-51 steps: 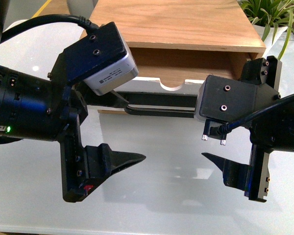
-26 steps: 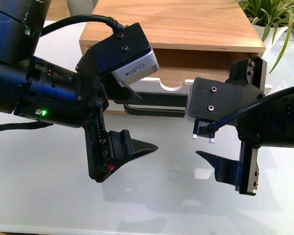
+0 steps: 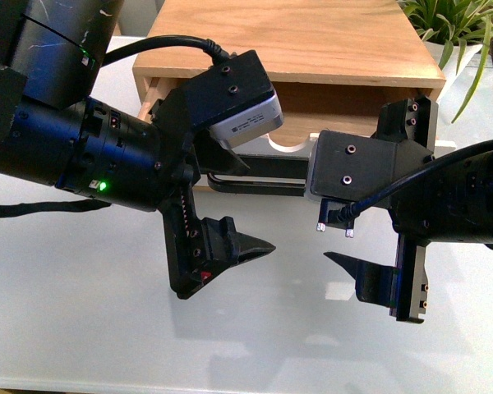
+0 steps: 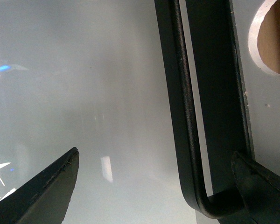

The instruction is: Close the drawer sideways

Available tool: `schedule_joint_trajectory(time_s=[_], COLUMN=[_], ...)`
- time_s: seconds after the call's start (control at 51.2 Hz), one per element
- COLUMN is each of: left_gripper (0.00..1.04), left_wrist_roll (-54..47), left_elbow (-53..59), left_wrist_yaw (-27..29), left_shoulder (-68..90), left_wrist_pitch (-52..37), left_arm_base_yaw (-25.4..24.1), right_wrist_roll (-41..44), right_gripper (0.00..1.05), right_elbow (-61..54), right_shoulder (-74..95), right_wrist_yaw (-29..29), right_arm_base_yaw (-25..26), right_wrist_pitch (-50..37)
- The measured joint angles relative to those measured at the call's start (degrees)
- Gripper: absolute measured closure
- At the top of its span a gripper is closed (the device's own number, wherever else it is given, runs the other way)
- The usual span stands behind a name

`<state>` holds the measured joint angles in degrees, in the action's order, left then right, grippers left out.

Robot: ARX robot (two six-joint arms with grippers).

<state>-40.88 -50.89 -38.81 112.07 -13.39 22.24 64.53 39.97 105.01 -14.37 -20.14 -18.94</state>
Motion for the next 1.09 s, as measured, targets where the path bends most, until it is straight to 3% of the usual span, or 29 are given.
schedule_joint_trajectory(time_s=[1.093], left_gripper=[0.09], left_wrist_roll=[1.11], left_elbow=[-5.09], left_wrist_yaw=[3.98], left_shoulder=[5.86], left_wrist_pitch=[-0.26], left_arm_base_yaw=[0.83], right_wrist_roll=[0.59], right_gripper=[0.09], right_elbow=[3.63], right_shoulder=[4.98], right_wrist_yaw=[0.83], right_arm_base_yaw=[-0.68], right_wrist_pitch=[-0.55])
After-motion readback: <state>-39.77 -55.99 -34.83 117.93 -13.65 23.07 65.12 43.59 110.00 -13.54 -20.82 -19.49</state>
